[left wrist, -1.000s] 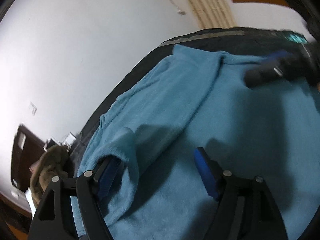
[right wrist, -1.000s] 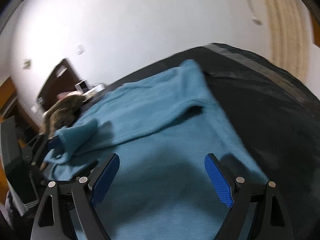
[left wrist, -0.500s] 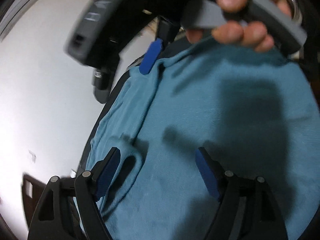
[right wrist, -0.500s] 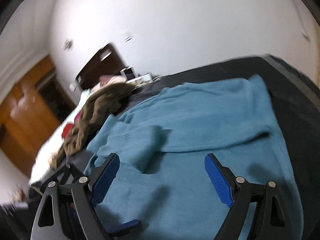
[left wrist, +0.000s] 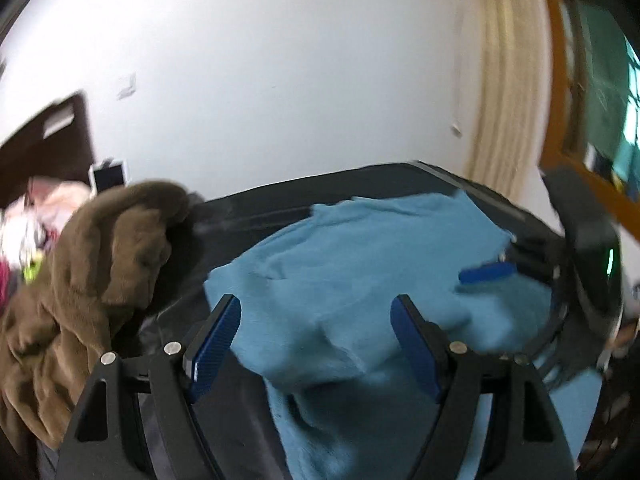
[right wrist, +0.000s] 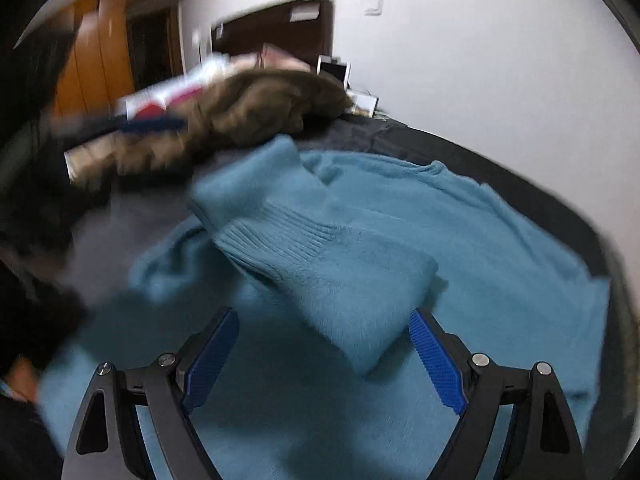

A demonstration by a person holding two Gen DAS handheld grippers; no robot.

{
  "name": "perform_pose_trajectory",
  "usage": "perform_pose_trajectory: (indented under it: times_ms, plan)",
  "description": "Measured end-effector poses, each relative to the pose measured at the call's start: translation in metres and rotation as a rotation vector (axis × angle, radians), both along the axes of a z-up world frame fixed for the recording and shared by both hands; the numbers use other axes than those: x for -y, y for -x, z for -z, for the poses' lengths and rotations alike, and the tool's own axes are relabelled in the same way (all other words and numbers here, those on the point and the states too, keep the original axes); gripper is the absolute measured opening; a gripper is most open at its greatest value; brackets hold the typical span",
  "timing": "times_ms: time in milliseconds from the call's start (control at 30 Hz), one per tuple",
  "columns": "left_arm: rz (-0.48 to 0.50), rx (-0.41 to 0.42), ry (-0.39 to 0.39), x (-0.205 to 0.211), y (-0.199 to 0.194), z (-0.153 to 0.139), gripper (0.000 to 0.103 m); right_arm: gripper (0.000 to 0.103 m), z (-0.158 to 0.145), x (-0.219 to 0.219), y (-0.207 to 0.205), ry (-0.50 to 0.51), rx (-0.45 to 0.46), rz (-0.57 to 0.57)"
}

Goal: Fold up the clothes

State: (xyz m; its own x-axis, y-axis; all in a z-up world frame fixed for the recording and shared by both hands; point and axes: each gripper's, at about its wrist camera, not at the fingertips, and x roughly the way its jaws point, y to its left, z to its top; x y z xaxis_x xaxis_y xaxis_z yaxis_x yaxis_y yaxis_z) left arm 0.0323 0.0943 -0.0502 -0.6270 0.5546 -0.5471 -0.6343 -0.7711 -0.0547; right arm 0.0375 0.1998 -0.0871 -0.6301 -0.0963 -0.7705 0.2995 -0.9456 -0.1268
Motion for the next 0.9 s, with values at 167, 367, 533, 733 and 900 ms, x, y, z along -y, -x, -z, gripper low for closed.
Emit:
perform_pose_trajectory:
  times_ms: [167,367,533,733,900]
  plan:
    - [-0.035,0.022,0.013,0.005,0.01,0.018,0.081,0.029,0.018,-0.005,0.033,-0.051,0.064,0.081]
    - [-0.03,0.041,0.079,-0.01,0.021,0.034,0.081,0.01,-0.007,-0.06,0.022,0.104,-0.055,0.256]
    - [-0.018,0.043,0.166,-0.03,0.031,0.048,0.081,0.01,-0.026,-0.137,0.005,0.269,-0.178,0.478]
    - [-0.026,0.043,0.277,-0.055,0.038,0.065,0.081,0.01,-0.02,-0.206,-0.003,0.403,-0.221,0.594]
    - [-0.062,0.092,0.307,-0.061,0.05,0.076,0.082,0.01,-0.017,-0.214,0.007,0.43,-0.236,0.554]
